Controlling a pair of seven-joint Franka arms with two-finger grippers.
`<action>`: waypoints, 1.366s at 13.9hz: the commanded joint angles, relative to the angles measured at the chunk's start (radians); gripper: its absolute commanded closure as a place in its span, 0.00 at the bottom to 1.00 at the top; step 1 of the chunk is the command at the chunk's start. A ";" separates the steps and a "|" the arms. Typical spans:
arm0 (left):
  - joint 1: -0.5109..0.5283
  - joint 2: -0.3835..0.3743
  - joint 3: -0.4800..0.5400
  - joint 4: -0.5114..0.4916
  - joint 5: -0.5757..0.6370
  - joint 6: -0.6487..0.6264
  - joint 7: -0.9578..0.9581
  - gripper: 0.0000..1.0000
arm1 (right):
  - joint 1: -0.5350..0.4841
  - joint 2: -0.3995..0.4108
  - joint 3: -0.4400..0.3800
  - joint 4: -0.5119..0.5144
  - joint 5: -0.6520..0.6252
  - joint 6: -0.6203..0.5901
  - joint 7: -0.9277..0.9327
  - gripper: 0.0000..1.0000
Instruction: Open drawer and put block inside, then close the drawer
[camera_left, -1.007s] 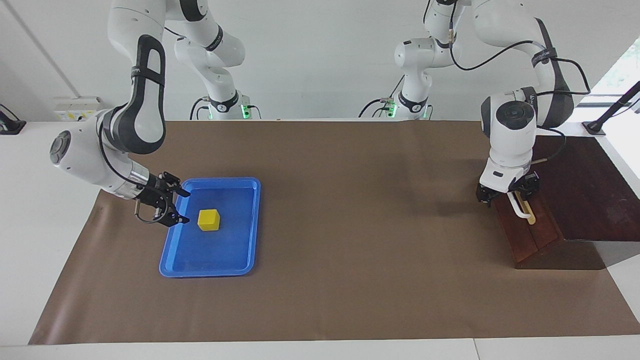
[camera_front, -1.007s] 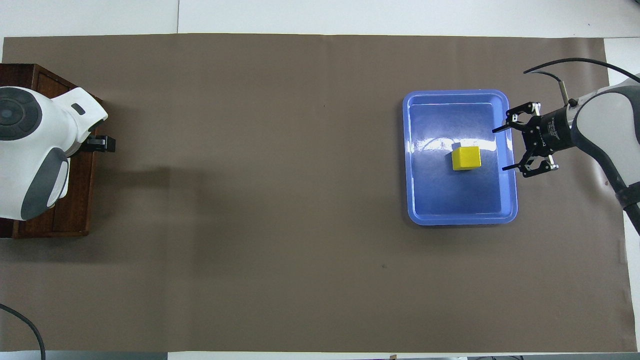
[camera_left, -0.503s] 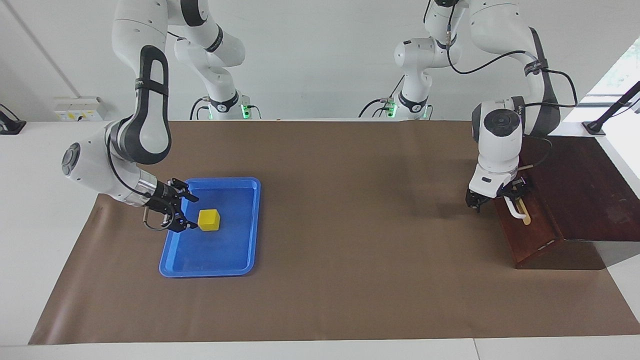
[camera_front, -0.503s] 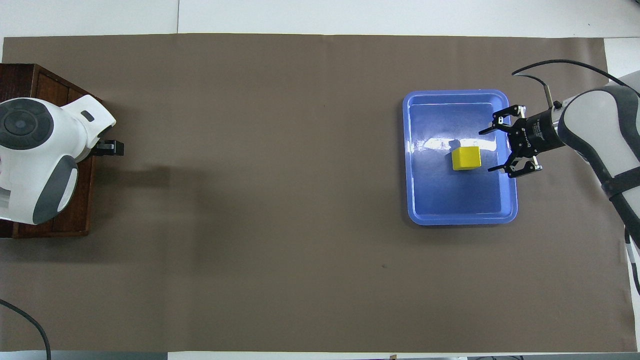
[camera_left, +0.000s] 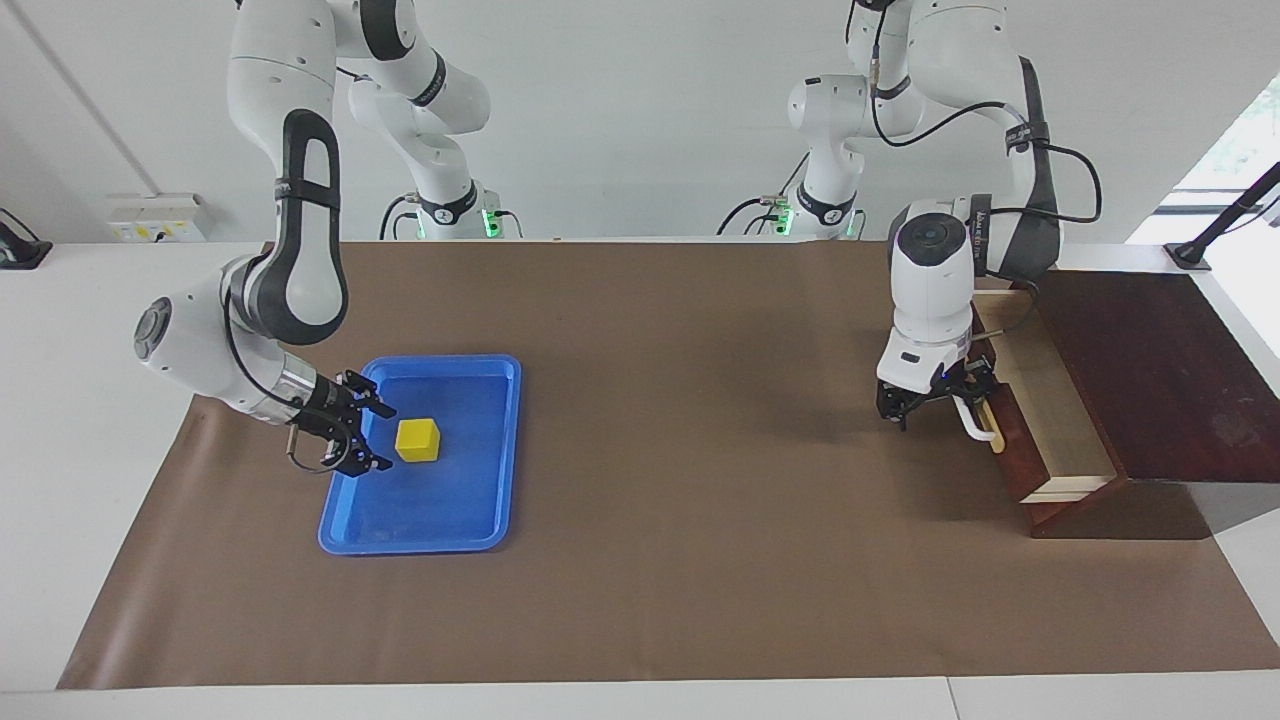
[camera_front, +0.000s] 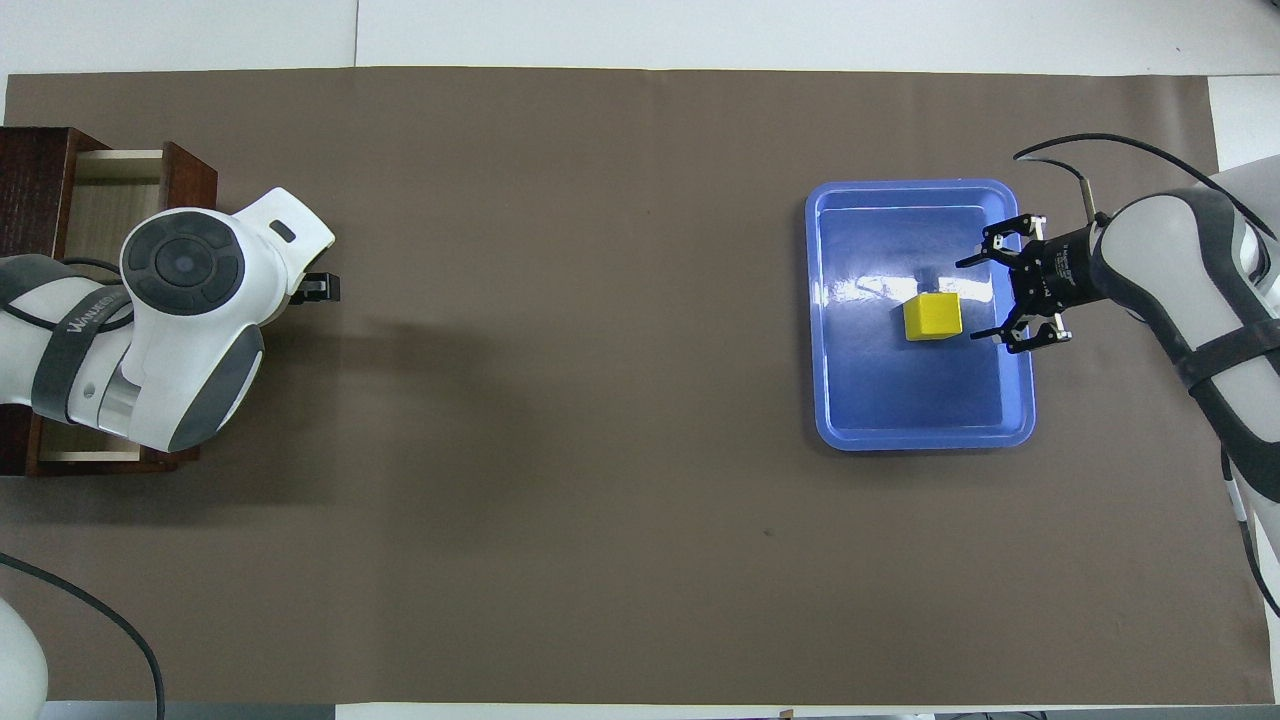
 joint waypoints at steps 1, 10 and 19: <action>-0.055 0.012 0.003 0.018 0.005 -0.030 -0.037 0.00 | -0.005 0.003 0.003 -0.015 0.051 0.022 -0.046 0.07; -0.113 0.014 0.003 0.041 -0.062 -0.059 -0.071 0.00 | 0.004 -0.004 0.003 -0.067 0.080 0.074 -0.066 0.08; -0.115 0.045 0.005 0.269 -0.177 -0.292 -0.070 0.00 | 0.008 -0.009 0.003 -0.093 0.086 0.094 -0.066 0.08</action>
